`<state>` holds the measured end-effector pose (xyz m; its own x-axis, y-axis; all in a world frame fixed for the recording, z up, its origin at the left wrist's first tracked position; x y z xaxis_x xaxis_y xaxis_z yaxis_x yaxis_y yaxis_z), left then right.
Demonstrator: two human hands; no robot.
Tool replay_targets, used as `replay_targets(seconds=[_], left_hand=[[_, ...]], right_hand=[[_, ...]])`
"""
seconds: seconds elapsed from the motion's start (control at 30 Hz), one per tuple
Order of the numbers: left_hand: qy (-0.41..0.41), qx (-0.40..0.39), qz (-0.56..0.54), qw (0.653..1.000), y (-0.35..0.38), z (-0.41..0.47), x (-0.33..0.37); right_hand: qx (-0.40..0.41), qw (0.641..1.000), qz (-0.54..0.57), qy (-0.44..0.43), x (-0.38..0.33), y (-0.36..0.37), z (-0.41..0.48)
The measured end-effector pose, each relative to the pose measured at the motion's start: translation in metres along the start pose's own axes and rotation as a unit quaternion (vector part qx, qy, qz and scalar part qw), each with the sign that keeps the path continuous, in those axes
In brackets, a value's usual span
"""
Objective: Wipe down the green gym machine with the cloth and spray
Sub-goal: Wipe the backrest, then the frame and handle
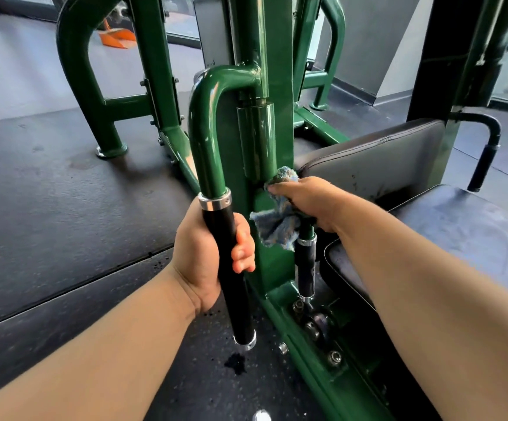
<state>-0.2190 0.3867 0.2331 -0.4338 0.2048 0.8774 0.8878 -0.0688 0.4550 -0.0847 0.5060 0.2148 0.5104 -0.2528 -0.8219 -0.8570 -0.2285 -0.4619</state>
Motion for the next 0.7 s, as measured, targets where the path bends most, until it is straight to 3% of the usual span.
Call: replay_targets(seconds=[0.1, 0.2, 0.3, 0.5, 0.7], left_hand=[[0.007, 0.007, 0.003, 1.000, 0.001, -0.001, 0.002], [0.006, 0.017, 0.000, 1.000, 0.002, -0.002, 0.001], [0.007, 0.028, -0.001, 1.000, 0.004, -0.003, 0.001], [0.020, 0.039, 0.000, 0.999, 0.004, -0.003, 0.002], [0.013, 0.033, 0.013, 0.999, 0.001, -0.002, 0.000]], right_hand=[[0.118, 0.979, -0.119, -0.113, 0.003, -0.007, -0.024], [0.224, 0.945, -0.187, -0.149, 0.025, -0.003, -0.053], [0.264, 0.926, -0.234, -0.135, 0.030, 0.001, -0.064], [0.245, 0.909, -0.328, -0.081, -0.011, -0.007, -0.037], [0.094, 0.941, -0.324, -0.032, -0.043, 0.005, 0.010]])
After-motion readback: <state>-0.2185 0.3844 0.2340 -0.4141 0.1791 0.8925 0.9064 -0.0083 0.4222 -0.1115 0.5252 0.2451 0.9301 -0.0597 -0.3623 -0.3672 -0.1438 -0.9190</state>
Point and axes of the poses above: each hand's wrist, its own z-axis towards the middle knuckle, its own y-axis out of the palm, x = y × z, the point moved 6 cm from there along z, towards the middle knuckle
